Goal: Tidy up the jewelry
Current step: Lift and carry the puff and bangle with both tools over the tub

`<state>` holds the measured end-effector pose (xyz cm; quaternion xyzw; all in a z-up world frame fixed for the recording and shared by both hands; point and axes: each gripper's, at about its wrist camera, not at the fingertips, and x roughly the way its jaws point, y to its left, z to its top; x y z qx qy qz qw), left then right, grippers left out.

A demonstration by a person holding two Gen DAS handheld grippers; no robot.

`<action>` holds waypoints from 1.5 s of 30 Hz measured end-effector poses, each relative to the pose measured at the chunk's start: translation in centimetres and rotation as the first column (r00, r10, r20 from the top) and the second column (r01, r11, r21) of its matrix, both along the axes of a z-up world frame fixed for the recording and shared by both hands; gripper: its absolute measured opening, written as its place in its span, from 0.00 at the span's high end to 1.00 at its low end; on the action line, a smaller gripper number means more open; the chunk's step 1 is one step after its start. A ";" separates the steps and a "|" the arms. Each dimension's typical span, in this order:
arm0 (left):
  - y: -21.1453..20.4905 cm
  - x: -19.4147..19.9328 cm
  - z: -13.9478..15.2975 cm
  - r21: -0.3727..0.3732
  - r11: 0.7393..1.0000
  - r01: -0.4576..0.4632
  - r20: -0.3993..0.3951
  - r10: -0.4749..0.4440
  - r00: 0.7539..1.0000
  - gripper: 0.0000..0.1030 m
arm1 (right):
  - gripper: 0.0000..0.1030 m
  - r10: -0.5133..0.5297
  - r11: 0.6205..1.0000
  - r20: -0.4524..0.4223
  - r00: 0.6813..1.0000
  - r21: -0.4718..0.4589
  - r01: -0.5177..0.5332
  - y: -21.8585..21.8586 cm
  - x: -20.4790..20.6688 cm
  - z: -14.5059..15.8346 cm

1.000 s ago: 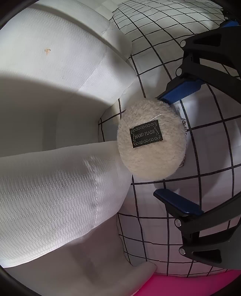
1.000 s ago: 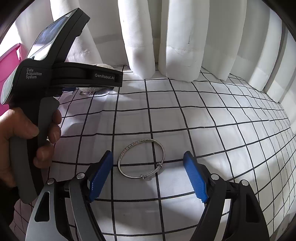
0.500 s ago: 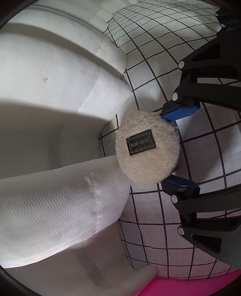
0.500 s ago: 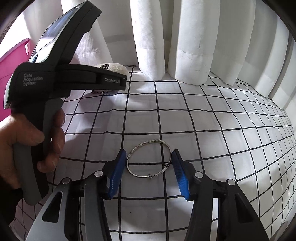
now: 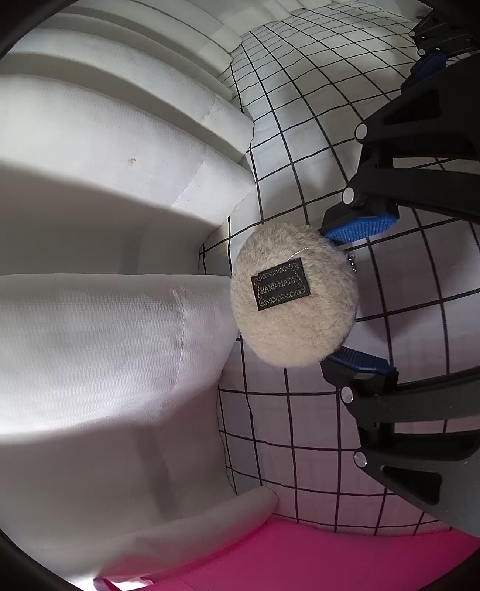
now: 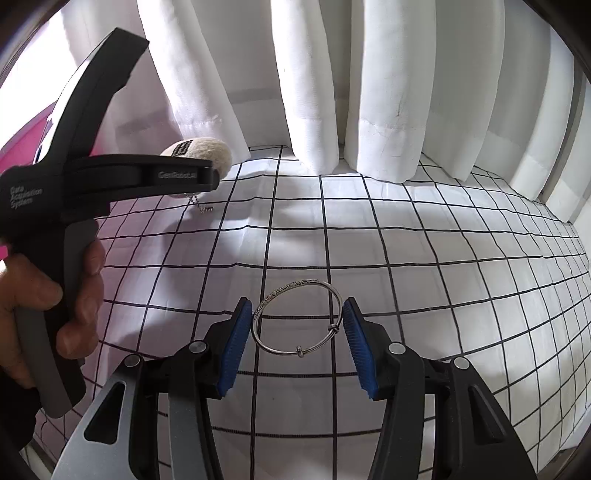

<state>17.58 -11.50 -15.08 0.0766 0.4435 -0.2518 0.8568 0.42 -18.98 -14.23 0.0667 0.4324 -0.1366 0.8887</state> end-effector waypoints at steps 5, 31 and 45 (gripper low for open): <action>1.3 -1.7 2.1 -0.023 1.000 -0.014 0.008 0.014 1.000 0.52 | 0.52 0.012 1.000 0.013 1.000 -0.007 -0.012 -0.1 -0.9 1.3; 13.4 -8.8 20.0 -0.178 0.944 -0.276 0.219 0.312 0.925 0.52 | 0.52 0.395 0.918 0.219 0.892 -0.115 -0.379 5.7 0.8 16.0; 26.5 -9.4 23.8 -0.175 0.803 -0.569 0.276 0.595 0.755 0.52 | 0.52 0.650 0.752 0.304 0.697 -0.120 -0.649 17.4 8.6 20.8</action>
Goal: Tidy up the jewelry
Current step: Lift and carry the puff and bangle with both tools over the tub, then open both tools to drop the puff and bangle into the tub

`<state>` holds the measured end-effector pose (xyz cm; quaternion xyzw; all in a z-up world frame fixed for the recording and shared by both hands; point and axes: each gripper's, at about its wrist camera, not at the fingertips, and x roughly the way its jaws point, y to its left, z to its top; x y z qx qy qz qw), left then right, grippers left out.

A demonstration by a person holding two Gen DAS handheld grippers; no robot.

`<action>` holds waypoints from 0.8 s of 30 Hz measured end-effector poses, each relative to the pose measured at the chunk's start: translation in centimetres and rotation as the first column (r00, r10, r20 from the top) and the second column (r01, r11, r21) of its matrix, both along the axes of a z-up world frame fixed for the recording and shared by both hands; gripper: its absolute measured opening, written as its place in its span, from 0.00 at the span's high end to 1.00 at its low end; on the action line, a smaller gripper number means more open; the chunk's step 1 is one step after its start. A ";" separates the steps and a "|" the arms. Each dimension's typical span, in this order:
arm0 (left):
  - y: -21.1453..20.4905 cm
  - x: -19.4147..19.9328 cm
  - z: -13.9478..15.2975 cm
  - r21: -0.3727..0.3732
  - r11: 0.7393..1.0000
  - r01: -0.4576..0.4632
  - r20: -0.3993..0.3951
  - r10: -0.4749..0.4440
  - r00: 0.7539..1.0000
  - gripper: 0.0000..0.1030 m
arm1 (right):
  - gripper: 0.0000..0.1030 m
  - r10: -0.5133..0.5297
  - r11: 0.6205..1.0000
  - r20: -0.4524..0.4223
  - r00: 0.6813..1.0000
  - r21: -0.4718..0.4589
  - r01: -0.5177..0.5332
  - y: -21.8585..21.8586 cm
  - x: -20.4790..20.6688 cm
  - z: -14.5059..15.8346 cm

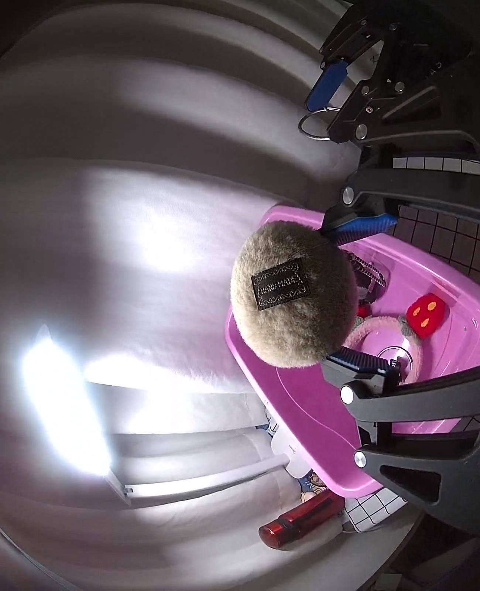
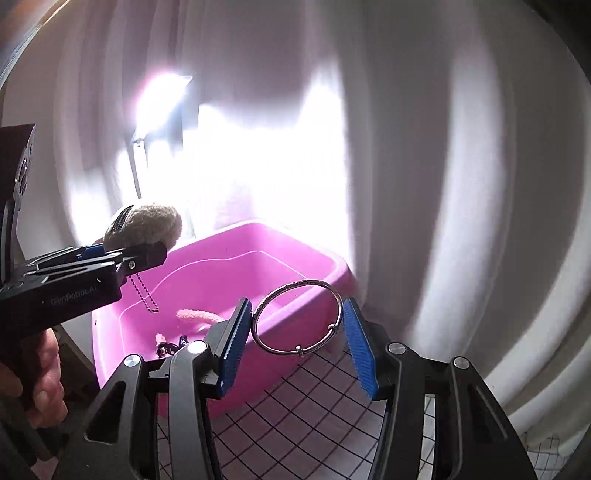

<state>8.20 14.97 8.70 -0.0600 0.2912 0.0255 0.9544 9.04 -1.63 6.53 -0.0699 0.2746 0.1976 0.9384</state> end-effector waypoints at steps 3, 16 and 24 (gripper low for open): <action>2.5 0.3 -0.8 -0.003 0.998 -0.058 -0.022 0.058 0.998 0.52 | 0.52 0.050 0.999 -0.014 0.999 -0.012 -0.050 2.8 1.5 -0.2; 7.6 2.8 -6.7 -0.015 0.980 -0.198 -0.205 0.191 0.960 0.51 | 0.52 0.115 0.988 -0.201 0.973 -0.078 -0.133 9.7 8.1 -4.8; 8.5 3.4 -7.9 -0.021 0.972 -0.236 -0.263 0.222 0.939 0.48 | 0.52 0.085 0.985 -0.267 0.960 -0.124 -0.121 10.7 9.8 -6.7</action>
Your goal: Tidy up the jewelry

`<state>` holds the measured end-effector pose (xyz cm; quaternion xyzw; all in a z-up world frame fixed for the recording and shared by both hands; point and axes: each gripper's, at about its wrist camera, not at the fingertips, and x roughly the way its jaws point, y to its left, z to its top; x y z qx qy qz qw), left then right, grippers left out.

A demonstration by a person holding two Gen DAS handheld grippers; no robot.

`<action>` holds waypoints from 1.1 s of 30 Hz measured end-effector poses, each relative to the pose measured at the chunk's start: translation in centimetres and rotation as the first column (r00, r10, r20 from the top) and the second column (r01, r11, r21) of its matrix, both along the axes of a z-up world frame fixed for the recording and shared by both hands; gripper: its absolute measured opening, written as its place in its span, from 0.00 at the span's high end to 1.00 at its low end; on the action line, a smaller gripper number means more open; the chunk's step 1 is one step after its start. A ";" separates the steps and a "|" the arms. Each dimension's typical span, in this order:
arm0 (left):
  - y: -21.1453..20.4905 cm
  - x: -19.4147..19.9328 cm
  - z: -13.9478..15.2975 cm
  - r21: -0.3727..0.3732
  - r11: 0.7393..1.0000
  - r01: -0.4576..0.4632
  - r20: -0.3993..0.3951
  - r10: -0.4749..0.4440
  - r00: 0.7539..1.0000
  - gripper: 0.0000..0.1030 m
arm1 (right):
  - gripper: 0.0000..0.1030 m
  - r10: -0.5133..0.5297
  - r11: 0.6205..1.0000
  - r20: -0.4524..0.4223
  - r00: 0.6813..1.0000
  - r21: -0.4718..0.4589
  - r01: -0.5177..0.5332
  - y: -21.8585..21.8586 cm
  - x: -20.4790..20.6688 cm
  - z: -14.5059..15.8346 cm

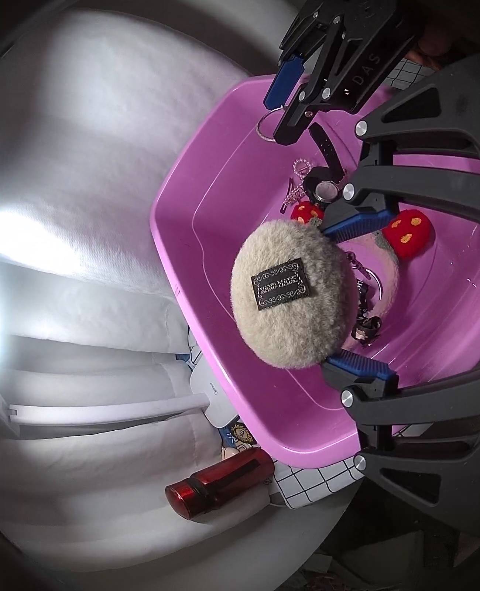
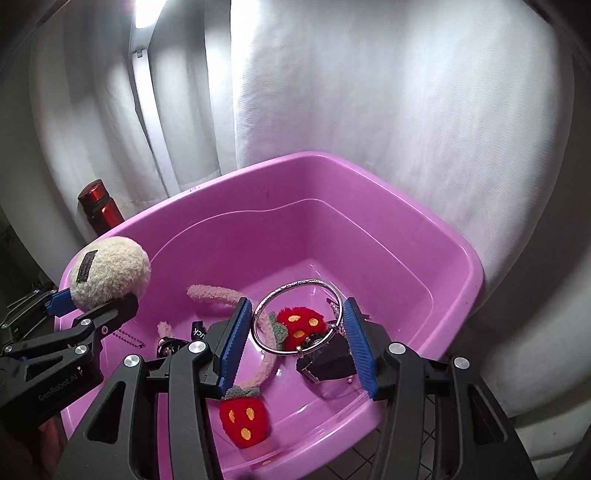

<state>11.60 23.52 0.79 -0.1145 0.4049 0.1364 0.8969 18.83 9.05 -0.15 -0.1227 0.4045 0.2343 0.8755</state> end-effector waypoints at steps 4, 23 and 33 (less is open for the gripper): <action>0.5 0.0 -0.1 -0.013 1.000 -0.013 -0.008 0.013 1.000 0.42 | 0.51 -0.016 1.000 -0.003 1.000 -0.016 0.016 0.3 0.5 -0.2; 0.4 -1.5 2.2 0.055 0.996 -0.064 0.026 0.063 0.998 0.11 | 0.35 -0.073 0.997 0.038 0.997 0.034 0.072 -1.0 -1.6 2.8; -0.5 -2.1 3.3 0.089 0.994 -0.065 0.020 0.063 0.998 0.09 | 0.35 -0.092 0.995 0.050 0.994 0.054 0.089 -2.3 -3.8 3.6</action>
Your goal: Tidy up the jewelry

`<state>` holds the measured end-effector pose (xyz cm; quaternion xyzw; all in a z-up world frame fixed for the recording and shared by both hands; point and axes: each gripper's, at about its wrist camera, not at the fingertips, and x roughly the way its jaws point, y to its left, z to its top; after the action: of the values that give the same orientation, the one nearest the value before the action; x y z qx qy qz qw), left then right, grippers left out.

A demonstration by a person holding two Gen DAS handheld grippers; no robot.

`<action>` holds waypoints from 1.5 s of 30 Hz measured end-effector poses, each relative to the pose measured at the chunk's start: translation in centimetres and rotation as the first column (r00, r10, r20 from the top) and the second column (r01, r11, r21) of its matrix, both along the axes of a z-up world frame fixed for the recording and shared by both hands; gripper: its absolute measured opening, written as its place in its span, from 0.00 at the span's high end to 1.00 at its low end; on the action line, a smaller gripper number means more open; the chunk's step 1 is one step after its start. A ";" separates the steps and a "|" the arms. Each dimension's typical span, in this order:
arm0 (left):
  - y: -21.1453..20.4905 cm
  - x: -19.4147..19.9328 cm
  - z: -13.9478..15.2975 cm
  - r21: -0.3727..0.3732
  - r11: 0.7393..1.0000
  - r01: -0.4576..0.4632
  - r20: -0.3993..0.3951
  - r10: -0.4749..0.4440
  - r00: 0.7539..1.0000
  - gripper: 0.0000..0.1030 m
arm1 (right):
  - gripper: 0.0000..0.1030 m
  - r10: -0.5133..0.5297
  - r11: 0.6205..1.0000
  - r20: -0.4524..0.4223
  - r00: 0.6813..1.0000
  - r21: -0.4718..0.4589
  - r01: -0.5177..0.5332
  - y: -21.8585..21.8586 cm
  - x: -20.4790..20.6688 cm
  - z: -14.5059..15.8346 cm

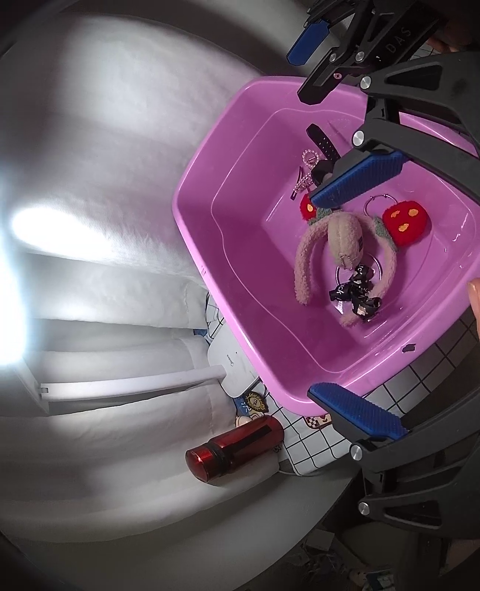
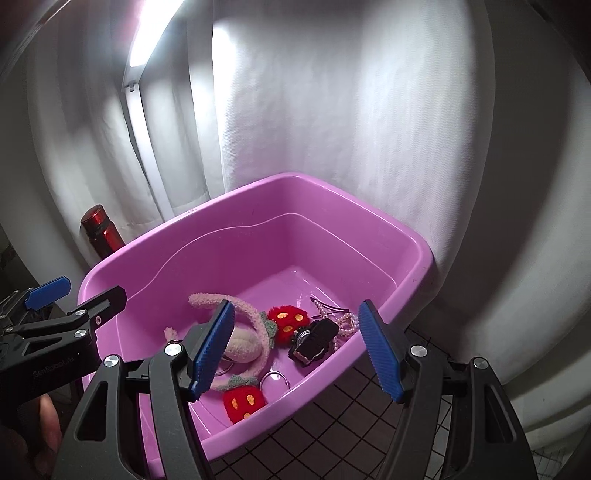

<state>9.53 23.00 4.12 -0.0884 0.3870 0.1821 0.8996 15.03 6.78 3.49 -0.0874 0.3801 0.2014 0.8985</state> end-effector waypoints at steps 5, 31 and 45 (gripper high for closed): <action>-0.4 -0.4 0.3 0.004 1.000 0.004 -0.001 -0.004 1.000 0.08 | 0.35 -0.011 1.000 0.003 1.000 0.012 0.011 -0.6 -0.7 0.5; -1.1 -1.7 0.5 0.000 1.000 0.017 -0.011 -0.017 1.000 0.08 | 0.35 -0.025 1.000 0.016 1.000 0.013 0.025 -1.9 -2.9 1.0; -1.1 -1.8 0.6 0.001 1.000 0.016 -0.011 -0.016 1.000 0.08 | 0.35 -0.013 1.000 0.016 1.000 0.007 0.012 -1.7 -3.1 1.0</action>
<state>7.73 21.90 4.73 -0.0840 0.3923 0.1757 0.8990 11.89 5.09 4.53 -0.0835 0.3726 0.1964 0.9031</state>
